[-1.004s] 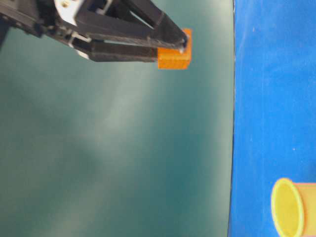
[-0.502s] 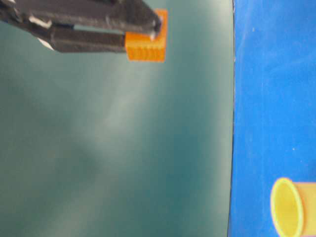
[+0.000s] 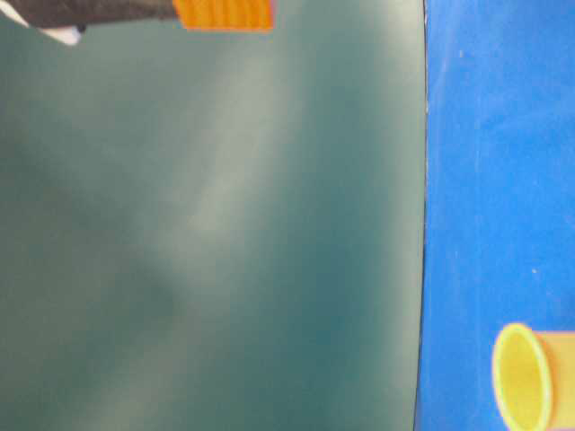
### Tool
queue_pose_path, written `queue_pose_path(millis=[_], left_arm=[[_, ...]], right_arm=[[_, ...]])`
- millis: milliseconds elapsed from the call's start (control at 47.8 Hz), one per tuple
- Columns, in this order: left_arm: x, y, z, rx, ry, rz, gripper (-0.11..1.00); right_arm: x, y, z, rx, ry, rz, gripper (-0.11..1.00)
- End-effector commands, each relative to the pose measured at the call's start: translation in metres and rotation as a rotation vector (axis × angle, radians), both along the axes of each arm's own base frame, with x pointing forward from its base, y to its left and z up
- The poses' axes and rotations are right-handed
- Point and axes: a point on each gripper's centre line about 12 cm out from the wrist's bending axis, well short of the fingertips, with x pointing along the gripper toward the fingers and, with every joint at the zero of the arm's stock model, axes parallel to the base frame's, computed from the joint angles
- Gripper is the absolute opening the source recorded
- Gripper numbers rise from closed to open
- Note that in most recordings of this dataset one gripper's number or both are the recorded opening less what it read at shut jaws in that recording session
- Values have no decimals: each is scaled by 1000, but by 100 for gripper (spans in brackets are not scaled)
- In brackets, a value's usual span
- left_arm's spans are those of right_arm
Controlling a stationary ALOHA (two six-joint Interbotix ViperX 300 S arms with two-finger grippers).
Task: Move the block forward with right arm.
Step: 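Carry the held cube with the right gripper toward the near right corner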
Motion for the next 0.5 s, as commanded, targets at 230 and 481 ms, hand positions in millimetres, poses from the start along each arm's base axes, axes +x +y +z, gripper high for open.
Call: queue_pose_path(millis=[230,481], left_arm=[[3,0,12,2,-26,-2,1],[3,0,11,2,-17,-2,1]], right_arm=[[-8,23,32,63,-67,28,40],[-9,43,42,100,-83,46,40]])
